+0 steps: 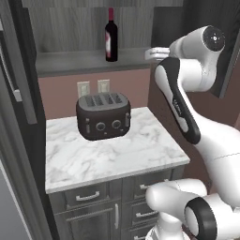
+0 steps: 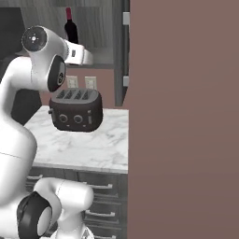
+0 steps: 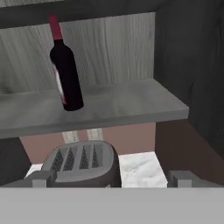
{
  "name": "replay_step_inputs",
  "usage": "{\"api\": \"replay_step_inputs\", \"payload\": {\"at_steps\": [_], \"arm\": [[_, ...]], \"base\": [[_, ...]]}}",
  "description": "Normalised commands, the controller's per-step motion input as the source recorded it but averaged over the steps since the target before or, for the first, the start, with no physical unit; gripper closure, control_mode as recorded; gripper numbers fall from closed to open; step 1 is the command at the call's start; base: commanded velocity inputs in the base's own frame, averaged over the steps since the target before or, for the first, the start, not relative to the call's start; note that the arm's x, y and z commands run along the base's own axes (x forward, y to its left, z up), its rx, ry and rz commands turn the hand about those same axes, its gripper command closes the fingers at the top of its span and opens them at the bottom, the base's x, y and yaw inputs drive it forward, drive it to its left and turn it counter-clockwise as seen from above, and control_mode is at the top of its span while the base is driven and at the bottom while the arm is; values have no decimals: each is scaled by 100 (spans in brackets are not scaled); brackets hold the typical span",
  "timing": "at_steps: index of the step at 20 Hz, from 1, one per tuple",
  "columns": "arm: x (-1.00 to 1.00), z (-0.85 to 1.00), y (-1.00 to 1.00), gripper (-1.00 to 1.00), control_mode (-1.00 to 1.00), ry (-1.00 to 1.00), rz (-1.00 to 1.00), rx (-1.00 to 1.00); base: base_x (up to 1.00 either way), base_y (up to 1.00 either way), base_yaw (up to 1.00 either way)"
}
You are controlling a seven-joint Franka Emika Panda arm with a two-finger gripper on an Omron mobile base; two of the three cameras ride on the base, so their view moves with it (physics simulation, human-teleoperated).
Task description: Open the cabinet directly in front. Then move the wine and the cup to the dining counter with the jar on it.
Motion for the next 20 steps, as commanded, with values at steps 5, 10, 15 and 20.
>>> {"api": "replay_step_inputs", "payload": {"at_steps": [5, 10, 15, 20], "arm": [[0, 53, 11, -100, -100, -12, 0, 0], [0, 14, 29, -100, -100, -16, 0, 0], [0, 1, 60, -100, -100, -9, 0, 0], [4, 0, 48, -100, -100, -5, 0, 0]], "base": [[0, 0, 0], [0, 0, 0], [0, 0, 0], [0, 0, 0]]}}
